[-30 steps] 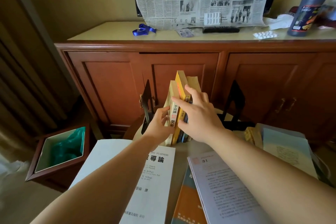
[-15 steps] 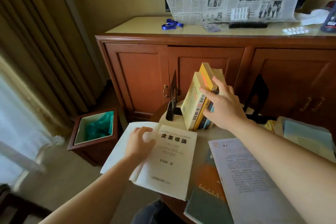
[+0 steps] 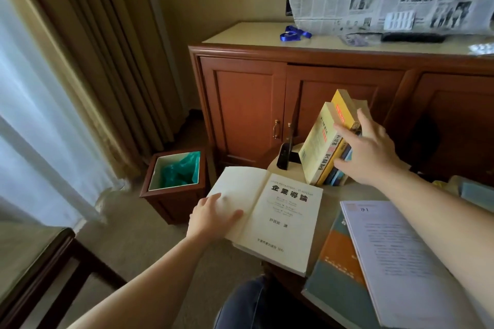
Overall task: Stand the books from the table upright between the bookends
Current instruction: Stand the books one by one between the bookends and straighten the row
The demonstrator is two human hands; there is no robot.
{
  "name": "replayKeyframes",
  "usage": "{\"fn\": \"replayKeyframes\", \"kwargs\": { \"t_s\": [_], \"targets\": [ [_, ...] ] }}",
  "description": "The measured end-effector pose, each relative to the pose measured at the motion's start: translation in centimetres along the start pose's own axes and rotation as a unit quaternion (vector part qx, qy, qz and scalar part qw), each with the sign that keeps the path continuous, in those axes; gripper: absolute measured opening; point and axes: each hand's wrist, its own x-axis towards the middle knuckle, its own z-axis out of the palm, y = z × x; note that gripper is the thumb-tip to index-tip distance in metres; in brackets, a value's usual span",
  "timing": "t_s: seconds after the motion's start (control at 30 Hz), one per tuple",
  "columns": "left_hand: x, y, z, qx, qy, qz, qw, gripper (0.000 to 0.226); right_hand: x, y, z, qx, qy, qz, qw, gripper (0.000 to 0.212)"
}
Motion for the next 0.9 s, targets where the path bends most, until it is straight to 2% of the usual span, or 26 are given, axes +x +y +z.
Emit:
{"fn": "replayKeyframes", "kwargs": {
  "t_s": [0.17,0.23,0.3,0.37,0.43,0.5,0.7,0.8,0.9],
  "targets": [
    [-0.5,-1.6,-0.5,0.019,0.01,-0.046,0.999,0.108,-2.9,-1.3,2.0,-0.012,0.044,0.019,0.999,0.104],
    [-0.5,-2.8,-0.6,0.013,0.021,-0.074,0.997,0.122,-4.8,-1.8,3.7,0.015,0.055,0.03,0.998,0.105],
    [-0.5,-3.9,-0.7,-0.032,0.016,-0.102,0.994,0.136,-7.0,-2.7,5.2,0.052,0.017,0.033,0.998,0.098],
    [-0.8,-4.3,-0.8,-0.071,0.009,-0.098,0.993,0.133,-9.4,-4.1,6.1,0.095,-0.058,0.024,0.993,0.088],
    [-1.5,-4.1,-1.1,-0.095,0.026,-0.07,0.993,0.121,-11.1,-5.0,7.5,0.139,-0.119,0.034,0.982,0.086],
    [-2.2,-3.5,-1.7,-0.116,0.068,-0.04,0.99,0.112,-12.2,-5.6,8.6,0.17,-0.167,0.058,0.969,0.092],
    [-5.1,-0.7,-3.4,-0.165,0.161,0.114,0.966,0.098,-13.0,-6.4,9.3,0.256,-0.184,0.097,0.944,0.103],
    [-6.5,1.5,-2.9,-0.157,0.166,0.2,0.953,0.1,-13.4,-6.0,8.8,0.312,-0.177,0.088,0.929,0.108],
    [-8.0,3.5,-1.4,-0.143,0.122,0.276,0.943,0.105,-14.4,-6.2,7.3,0.341,-0.183,0.07,0.92,0.101]
  ]
}}
